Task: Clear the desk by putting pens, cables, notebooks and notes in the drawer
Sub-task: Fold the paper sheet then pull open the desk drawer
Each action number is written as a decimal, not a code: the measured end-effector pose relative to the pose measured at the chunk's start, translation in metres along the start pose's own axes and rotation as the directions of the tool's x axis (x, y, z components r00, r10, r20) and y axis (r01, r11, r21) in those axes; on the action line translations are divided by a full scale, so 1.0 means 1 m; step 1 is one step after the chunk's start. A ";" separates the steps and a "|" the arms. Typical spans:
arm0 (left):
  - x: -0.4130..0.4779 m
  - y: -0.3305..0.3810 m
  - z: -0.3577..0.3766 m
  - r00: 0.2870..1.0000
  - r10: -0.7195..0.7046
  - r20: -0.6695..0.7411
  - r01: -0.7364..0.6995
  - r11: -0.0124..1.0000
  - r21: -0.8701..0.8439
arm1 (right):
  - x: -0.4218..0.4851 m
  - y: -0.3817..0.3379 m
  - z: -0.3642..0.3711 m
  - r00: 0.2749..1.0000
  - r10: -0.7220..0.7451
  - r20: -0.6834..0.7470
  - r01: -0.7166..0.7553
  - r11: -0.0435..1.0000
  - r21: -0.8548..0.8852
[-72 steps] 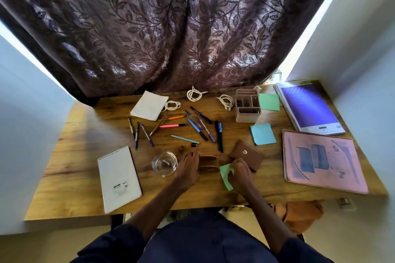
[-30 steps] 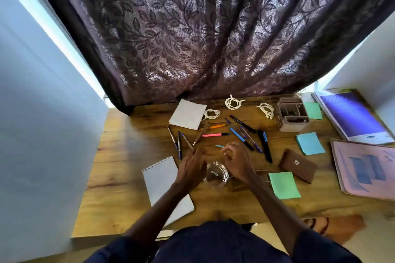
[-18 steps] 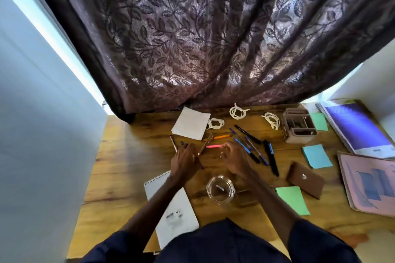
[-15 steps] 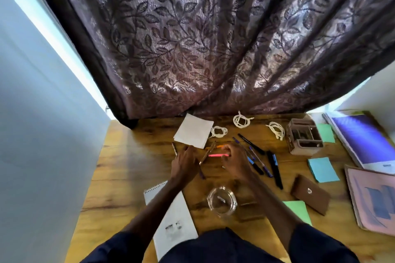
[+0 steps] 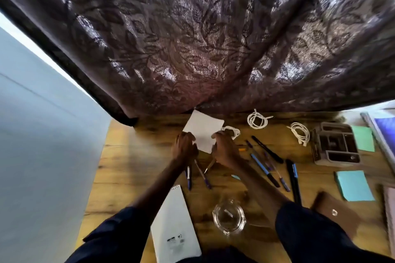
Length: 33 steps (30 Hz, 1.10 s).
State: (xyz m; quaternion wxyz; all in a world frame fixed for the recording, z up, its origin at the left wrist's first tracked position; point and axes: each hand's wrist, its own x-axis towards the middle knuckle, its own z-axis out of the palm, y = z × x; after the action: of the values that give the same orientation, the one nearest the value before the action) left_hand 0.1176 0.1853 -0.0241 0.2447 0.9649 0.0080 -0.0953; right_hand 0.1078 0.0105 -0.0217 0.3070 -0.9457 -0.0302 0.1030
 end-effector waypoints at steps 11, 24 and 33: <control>0.024 -0.010 0.016 0.995 -0.015 0.096 0.002 0.991 0.135 | 0.013 -0.008 0.023 0.980 -0.080 0.180 0.147 0.905 -0.399; 0.078 -0.017 0.003 0.918 -0.329 0.222 0.332 0.943 0.024 | 0.012 -0.013 0.024 0.970 -0.012 0.242 0.114 0.904 -0.412; 0.073 -0.021 0.009 0.900 -0.391 0.191 0.361 0.916 0.174 | 0.010 -0.011 0.029 0.968 0.010 0.251 0.100 0.901 -0.423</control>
State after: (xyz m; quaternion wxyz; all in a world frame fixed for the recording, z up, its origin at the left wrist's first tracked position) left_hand 0.1858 0.1973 -0.0553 0.1554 0.9425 0.1607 -0.2483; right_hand 0.1117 0.0375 -0.0399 0.0859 -0.9689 -0.1120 0.2033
